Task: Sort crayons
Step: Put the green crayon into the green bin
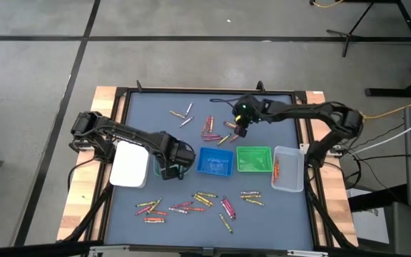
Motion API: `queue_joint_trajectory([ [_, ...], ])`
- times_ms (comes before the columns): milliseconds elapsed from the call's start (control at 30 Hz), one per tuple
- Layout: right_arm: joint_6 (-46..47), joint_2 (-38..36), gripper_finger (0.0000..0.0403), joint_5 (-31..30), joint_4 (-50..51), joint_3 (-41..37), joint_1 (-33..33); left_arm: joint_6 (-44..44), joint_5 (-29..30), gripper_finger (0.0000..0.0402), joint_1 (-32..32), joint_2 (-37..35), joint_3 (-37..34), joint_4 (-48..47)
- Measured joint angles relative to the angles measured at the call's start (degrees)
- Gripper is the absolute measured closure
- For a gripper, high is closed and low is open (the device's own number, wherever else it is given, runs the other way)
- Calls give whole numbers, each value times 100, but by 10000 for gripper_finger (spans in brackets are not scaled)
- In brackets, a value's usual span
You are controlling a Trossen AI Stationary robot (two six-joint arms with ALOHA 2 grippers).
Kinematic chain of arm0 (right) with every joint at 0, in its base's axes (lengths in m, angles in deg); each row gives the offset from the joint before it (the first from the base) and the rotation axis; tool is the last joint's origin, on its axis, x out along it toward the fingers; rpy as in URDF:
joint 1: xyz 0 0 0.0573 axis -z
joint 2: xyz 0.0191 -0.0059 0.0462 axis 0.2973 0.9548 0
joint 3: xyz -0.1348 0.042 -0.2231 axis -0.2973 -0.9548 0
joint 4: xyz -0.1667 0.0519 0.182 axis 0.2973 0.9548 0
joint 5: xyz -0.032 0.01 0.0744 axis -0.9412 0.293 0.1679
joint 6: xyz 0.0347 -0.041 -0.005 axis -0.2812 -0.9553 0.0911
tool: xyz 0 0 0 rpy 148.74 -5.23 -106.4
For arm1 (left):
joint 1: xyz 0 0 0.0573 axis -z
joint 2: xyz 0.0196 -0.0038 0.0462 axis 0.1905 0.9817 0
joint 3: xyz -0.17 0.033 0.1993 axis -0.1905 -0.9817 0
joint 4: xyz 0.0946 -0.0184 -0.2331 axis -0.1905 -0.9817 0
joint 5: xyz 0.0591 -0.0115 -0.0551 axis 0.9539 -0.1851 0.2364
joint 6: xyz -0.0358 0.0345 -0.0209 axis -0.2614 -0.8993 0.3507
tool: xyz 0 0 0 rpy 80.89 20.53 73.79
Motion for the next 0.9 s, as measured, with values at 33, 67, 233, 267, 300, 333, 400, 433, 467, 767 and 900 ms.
queue_joint_trajectory([
  [33,-1,84,283,49,-53,0,47,0,0,280,0,0,0,15],
  [67,-1,166,283,76,-104,0,87,0,2,280,0,0,0,35],
  [233,-1,473,283,192,-139,0,148,0,2,280,0,0,-4,74],
  [267,-1,515,283,196,-137,0,139,0,2,280,0,2,-4,79],
  [300,-1,544,283,196,-137,0,131,0,2,280,0,0,-4,79],
  [333,-1,563,283,196,-139,0,131,0,2,280,0,0,-4,79],
  [400,-1,580,283,198,-141,0,131,0,2,280,-2,0,-4,81],
  [433,-1,585,283,196,-141,0,131,0,2,280,-4,0,-4,80],
  [467,-1,587,283,196,-139,0,133,0,2,280,-5,0,-4,81],
  [767,-3,587,283,581,-117,0,133,-2,3,280,-7,0,-4,81],
  [900,-3,587,283,634,-113,0,129,-2,4,280,-7,0,-4,81],
])
